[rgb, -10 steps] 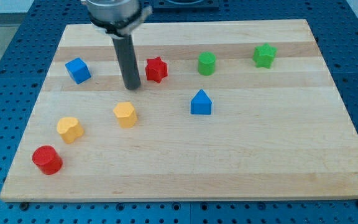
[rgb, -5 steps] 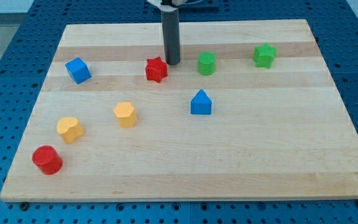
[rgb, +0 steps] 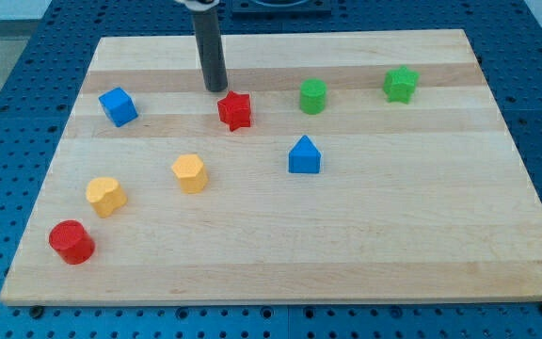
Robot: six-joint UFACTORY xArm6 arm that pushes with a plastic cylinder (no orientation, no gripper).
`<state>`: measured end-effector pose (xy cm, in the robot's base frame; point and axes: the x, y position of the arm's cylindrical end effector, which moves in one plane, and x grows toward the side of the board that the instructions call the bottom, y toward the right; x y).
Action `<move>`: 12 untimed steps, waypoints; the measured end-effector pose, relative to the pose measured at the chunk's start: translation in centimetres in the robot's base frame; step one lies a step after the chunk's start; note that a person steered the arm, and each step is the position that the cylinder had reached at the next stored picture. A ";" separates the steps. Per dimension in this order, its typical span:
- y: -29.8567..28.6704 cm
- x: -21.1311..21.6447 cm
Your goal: Move the red star below the yellow heart
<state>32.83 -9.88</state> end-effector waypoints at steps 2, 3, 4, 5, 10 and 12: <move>1.9 6.8; 0.7 2.6; 2.5 -0.9; 6.0 -1.0; 5.0 2.9; 3.6 8.1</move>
<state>40.94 -6.24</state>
